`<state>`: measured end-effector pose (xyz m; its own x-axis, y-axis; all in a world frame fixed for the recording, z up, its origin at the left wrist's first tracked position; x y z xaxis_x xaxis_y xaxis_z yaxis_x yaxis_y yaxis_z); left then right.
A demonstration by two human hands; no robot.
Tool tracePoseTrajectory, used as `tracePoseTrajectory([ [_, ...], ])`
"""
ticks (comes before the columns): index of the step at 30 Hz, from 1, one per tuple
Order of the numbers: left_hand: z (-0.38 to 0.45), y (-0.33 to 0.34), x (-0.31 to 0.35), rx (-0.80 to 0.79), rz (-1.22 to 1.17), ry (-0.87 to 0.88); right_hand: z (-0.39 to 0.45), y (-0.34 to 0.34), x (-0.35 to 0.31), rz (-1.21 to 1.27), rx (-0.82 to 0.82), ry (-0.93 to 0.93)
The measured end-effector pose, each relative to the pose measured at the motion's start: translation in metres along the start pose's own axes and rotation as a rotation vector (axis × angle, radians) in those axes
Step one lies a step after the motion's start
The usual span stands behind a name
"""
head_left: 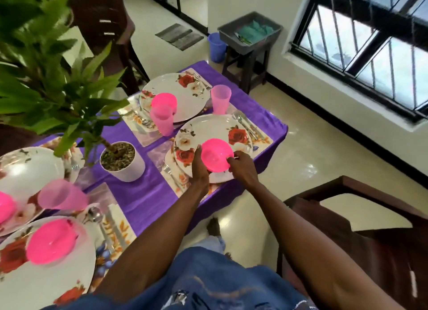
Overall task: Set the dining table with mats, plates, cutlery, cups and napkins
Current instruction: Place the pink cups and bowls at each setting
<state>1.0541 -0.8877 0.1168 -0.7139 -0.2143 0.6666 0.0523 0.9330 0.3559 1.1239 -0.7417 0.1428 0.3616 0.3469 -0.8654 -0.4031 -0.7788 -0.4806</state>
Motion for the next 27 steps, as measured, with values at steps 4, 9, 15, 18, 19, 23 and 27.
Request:
tracePoseTrajectory([
  [4,0.037,0.001,0.012,0.155,0.086,0.004,0.047,-0.005,0.007,0.019,-0.010,0.013],
  [9,0.068,-0.017,0.031,0.435,0.183,0.088,0.100,-0.011,0.013,0.001,-0.043,0.012],
  [15,0.092,0.003,0.031,0.413,0.328,0.045,0.143,-0.007,0.022,-0.071,-0.139,0.041],
  [18,0.093,0.007,0.031,0.438,0.332,0.036,0.159,-0.001,0.024,-0.074,-0.201,0.046],
  [19,0.093,0.007,0.031,0.451,0.327,0.032,0.164,0.001,0.025,-0.074,-0.216,0.048],
  [23,0.092,0.009,0.029,0.511,0.315,0.026,0.180,0.008,0.026,-0.056,-0.274,0.054],
  [27,0.086,0.012,0.028,0.561,0.290,0.042,0.189,0.015,0.026,-0.022,-0.336,0.035],
])
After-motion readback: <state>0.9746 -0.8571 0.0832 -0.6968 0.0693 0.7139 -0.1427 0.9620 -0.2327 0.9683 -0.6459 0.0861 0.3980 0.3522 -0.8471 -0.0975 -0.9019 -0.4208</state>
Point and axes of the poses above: each hand's wrist, its own z-axis towards the middle knuckle, its own y-axis out of the palm, x = y × z, the point moved 10 cm from there along z, towards the middle knuckle, and after that the axes turned 13 degrees about -y, right-handed, at the moved point
